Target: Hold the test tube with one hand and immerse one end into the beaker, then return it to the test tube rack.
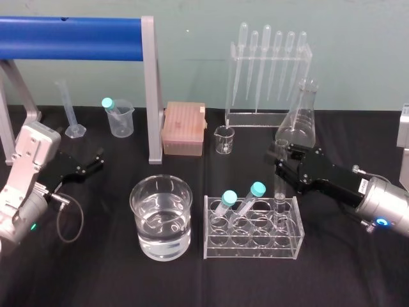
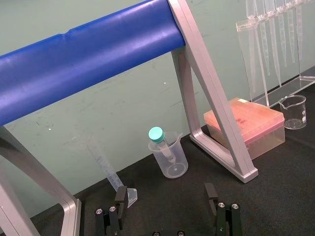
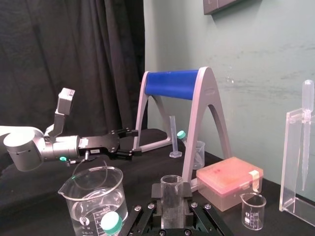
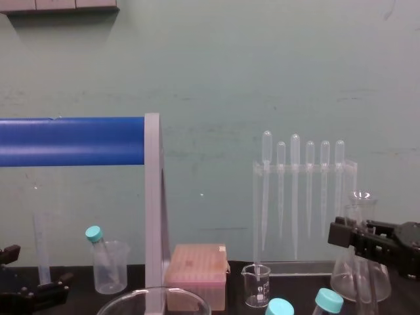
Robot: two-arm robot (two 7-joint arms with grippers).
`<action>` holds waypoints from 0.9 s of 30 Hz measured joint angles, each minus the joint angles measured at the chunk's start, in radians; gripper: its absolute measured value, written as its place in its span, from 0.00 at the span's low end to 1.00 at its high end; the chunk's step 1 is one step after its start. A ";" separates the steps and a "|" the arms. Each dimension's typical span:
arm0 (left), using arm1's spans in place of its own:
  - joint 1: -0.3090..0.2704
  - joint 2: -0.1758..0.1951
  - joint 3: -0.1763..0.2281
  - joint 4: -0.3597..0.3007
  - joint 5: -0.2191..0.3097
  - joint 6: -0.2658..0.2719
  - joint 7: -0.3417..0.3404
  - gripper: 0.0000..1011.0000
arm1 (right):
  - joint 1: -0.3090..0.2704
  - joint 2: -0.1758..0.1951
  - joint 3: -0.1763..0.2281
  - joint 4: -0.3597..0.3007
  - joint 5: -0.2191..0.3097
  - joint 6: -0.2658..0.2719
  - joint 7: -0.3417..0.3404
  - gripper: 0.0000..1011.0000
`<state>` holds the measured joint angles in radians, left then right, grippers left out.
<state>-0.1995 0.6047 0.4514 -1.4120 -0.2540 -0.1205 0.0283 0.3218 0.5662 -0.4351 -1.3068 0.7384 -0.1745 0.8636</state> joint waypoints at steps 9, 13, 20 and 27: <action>0.000 0.000 0.000 0.000 0.000 0.000 0.000 0.99 | 0.004 -0.002 -0.003 0.005 -0.001 0.005 -0.001 0.24; 0.000 0.000 0.000 0.000 0.000 0.000 0.000 0.99 | 0.003 -0.002 -0.002 0.005 -0.001 0.005 0.000 0.24; 0.000 0.000 0.000 0.000 0.000 0.000 0.000 0.99 | 0.003 -0.001 -0.001 0.004 -0.001 0.004 0.000 0.31; 0.000 0.000 0.000 0.000 0.000 0.000 0.000 0.99 | 0.002 -0.001 -0.001 0.003 -0.001 0.003 0.000 0.54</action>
<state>-0.1995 0.6047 0.4514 -1.4120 -0.2539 -0.1205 0.0283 0.3237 0.5649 -0.4357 -1.3040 0.7379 -0.1713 0.8638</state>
